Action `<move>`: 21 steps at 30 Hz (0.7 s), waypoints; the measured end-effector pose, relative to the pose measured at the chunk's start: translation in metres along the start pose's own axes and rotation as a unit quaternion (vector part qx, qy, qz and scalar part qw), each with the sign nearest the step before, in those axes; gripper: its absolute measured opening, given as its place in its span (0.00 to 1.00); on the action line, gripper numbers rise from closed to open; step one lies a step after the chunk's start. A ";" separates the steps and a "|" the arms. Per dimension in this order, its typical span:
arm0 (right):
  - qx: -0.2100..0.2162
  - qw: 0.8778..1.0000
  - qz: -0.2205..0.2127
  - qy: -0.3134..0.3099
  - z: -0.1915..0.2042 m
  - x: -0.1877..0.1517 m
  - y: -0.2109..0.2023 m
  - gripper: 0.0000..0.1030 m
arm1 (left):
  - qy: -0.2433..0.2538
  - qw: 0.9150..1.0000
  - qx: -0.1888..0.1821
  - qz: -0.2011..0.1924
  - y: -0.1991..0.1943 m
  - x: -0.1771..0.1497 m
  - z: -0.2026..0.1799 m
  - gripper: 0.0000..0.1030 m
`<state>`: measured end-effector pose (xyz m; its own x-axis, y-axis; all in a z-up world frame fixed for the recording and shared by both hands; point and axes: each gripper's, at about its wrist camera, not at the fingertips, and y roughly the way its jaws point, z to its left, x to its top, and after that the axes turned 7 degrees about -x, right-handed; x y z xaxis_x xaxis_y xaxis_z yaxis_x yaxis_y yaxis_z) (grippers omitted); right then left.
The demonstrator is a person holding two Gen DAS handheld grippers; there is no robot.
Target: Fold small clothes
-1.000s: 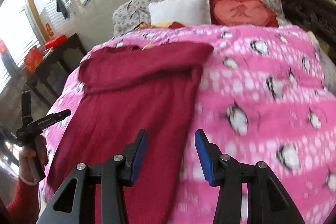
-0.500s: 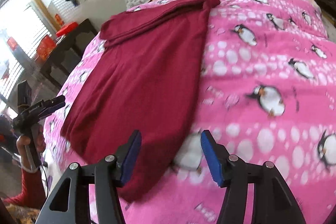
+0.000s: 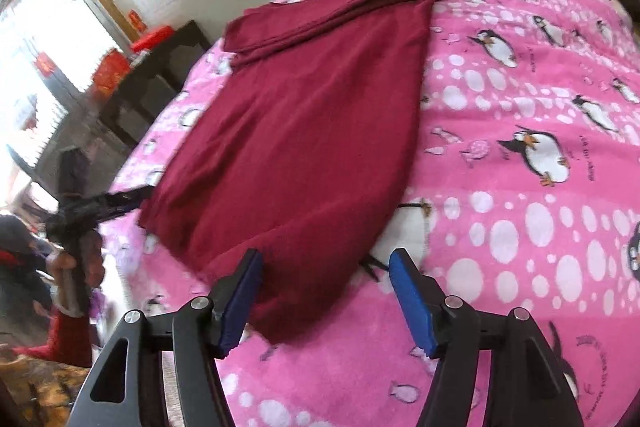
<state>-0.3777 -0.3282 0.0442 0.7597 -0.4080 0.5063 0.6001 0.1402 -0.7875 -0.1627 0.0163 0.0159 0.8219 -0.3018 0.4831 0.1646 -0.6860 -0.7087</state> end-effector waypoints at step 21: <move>0.048 0.997 -0.024 0.056 -0.023 -0.011 -0.004 0.45 | 0.023 1.000 0.005 0.006 0.002 -0.013 -0.008 0.80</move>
<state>-0.3939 -0.3455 0.0335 0.6999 -0.5139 0.4960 0.6607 0.2021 -0.7230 -0.1775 0.0138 0.0118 0.7982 -0.3400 0.4973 0.1602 -0.6760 -0.7193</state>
